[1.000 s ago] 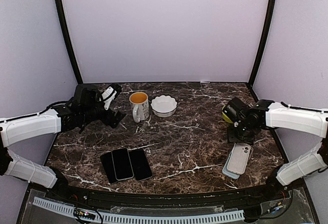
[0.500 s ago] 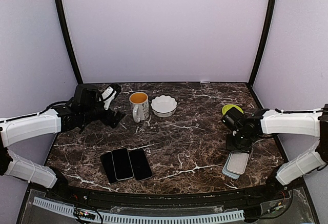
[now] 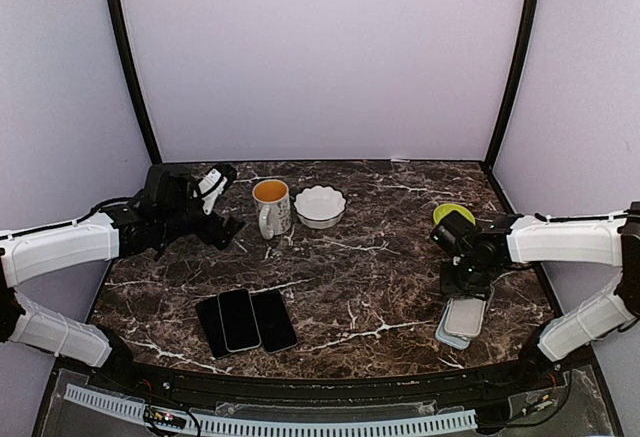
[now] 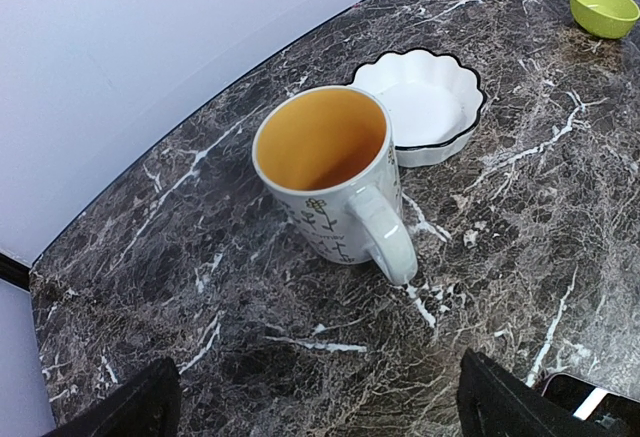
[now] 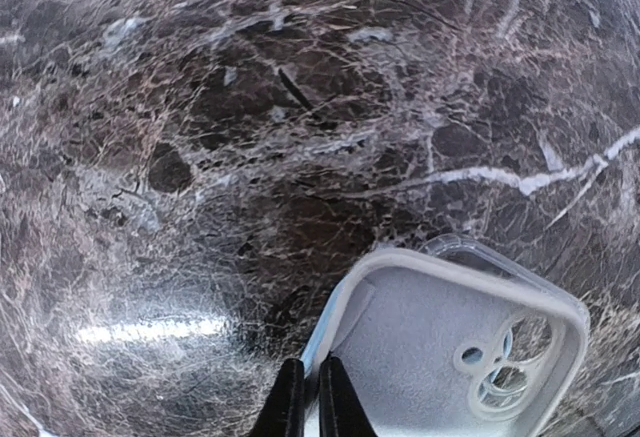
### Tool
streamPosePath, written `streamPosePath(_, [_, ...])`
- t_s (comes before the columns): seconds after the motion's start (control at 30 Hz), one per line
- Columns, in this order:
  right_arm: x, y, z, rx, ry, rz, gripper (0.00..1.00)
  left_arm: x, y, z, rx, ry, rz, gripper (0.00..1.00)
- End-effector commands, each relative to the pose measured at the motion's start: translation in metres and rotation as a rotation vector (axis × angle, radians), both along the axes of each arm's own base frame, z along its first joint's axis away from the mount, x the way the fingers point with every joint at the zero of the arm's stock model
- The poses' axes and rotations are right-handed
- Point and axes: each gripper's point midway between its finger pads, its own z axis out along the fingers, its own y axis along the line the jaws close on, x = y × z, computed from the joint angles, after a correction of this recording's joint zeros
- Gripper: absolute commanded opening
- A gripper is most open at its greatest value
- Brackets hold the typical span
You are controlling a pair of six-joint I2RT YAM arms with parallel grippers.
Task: Put the phone into the phone case
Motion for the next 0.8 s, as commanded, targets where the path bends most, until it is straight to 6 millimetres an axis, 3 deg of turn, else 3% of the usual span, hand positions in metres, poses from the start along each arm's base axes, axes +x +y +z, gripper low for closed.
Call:
streamPosePath(0.0, [-0.004,-0.003,-0.007,-0.03,0.019,0.018,0.04,-0.001,-0.001,0.008,-0.004,-0.01,-0.004,0.99])
streamPosePath(0.27, [0.001,0.01,-0.002,-0.031,0.019,0.046,0.0,-0.001,-0.002,0.008,-0.006,-0.012,-0.012,0.99])
streamPosePath(0.53, [0.017,0.033,0.063,-0.048,-0.122,0.083,0.0,-0.002,-0.004,0.01,-0.016,-0.014,-0.021,0.99])
streamPosePath(0.63, [0.024,0.058,0.081,-0.015,-0.201,0.109,0.0,-0.002,-0.003,0.009,-0.011,-0.015,-0.017,0.99])
streamPosePath(0.77, [0.027,0.126,0.071,0.144,-0.209,0.197,0.0,-0.001,-0.003,0.008,-0.011,-0.011,-0.015,0.99])
